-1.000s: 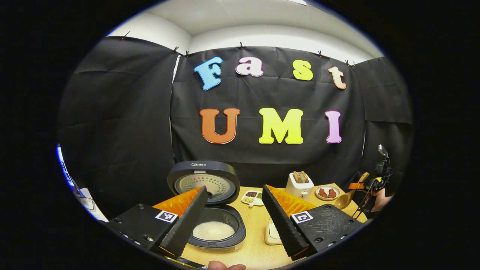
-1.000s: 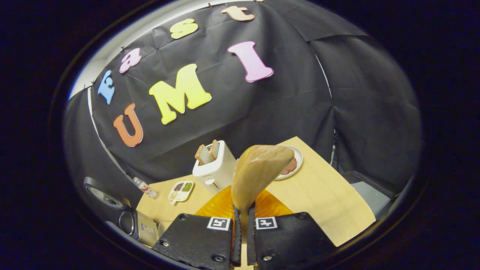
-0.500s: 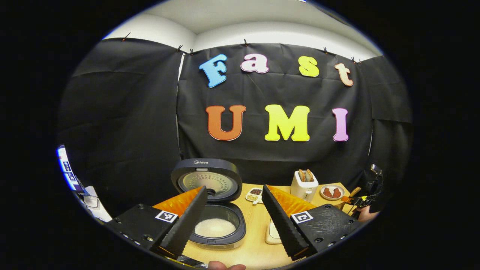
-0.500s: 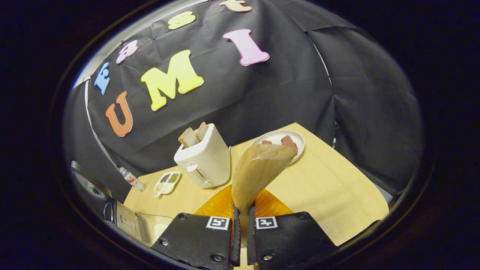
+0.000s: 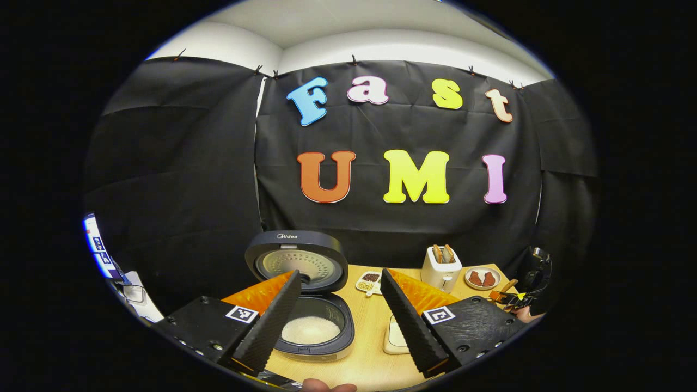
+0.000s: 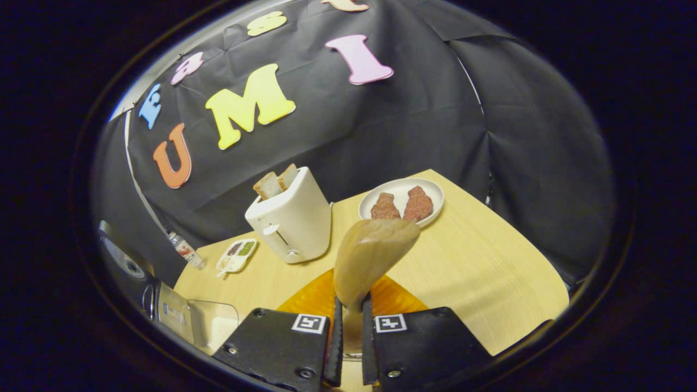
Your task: Close the left gripper, press the button to open the rice cooker; take a wooden spoon from the chopstick holder with the right hand, scoop a spoonful of rice and pour it into the rice cooker, then put the wooden spoon back into the chopstick holder.
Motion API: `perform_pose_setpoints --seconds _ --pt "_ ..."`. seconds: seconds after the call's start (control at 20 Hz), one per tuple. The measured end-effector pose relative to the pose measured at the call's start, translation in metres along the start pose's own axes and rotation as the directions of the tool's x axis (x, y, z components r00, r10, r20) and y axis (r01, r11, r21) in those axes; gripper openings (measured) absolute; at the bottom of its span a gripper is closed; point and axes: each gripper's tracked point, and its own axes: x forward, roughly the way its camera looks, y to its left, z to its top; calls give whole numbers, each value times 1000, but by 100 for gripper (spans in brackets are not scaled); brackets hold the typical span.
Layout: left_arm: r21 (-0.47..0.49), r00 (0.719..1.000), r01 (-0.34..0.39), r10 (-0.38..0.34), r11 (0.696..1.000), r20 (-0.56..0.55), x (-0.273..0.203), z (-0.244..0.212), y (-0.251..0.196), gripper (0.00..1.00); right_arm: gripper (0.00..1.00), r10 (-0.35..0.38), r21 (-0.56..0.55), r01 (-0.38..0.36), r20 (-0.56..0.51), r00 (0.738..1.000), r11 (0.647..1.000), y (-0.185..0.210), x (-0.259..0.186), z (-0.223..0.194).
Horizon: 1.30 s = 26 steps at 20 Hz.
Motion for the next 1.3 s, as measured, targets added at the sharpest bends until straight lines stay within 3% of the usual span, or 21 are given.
perform_pose_setpoints --seconds 0.05,0.1,0.15,0.2,0.25,0.3,0.45,0.5,0.7,0.9,0.95,1.0,1.1,1.2,1.3 --pt "-4 1000 1 -1 1000 4 2 2 0 95 20 2 -14 -2 16 1000 1000 1 -5 7" --pt "-5 1000 0 0 1000 11 4 4 0 95 36 2 -29 -1 27 1000 1000 1 -11 13" --pt "-5 1000 -4 4 1000 18 4 7 2 95 39 0 -41 2 41 999 999 1 -16 21" --pt "-8 1000 -4 4 1000 25 5 10 4 94 57 -9 -57 12 57 998 998 0 -23 30" --pt "-7 999 -6 7 1000 31 6 13 6 95 62 -21 -76 28 79 997 997 -4 -30 40" --pt "-7 999 -11 11 1000 39 8 15 8 95 78 -25 -95 35 106 994 995 -3 -38 52" --pt "3 998 -23 22 1000 61 11 27 17 94 83 -42 -159 74 196 980 984 0 -69 96" --pt "10 997 -34 33 999 69 13 31 22 94 93 -40 -181 82 227 973 980 5 -80 111" --pt "-4 994 -62 62 998 91 25 53 39 95 95 27 -277 65 318 948 959 48 -130 151" --pt "-29 993 -81 83 996 78 48 67 59 95 95 119 -316 -2 351 929 949 101 -176 159" --pt "-34 994 -82 84 996 68 57 68 65 84 93 137 -325 -15 354 925 946 111 -185 157" --pt "-36 995 -79 81 996 55 65 67 69 95 95 145 -333 -18 360 922 943 117 -193 156" --pt "-31 997 -77 78 997 25 84 64 77 92 95 154 -350 -16 369 917 937 128 -211 151" --pt "-33 997 -75 74 997 -17 105 58 85 100 95 149 -367 1 380 913 930 135 -230 146" --pt "-27 994 -84 82 996 -75 128 46 93 95 95 136 -381 23 387 912 924 140 -250 137"
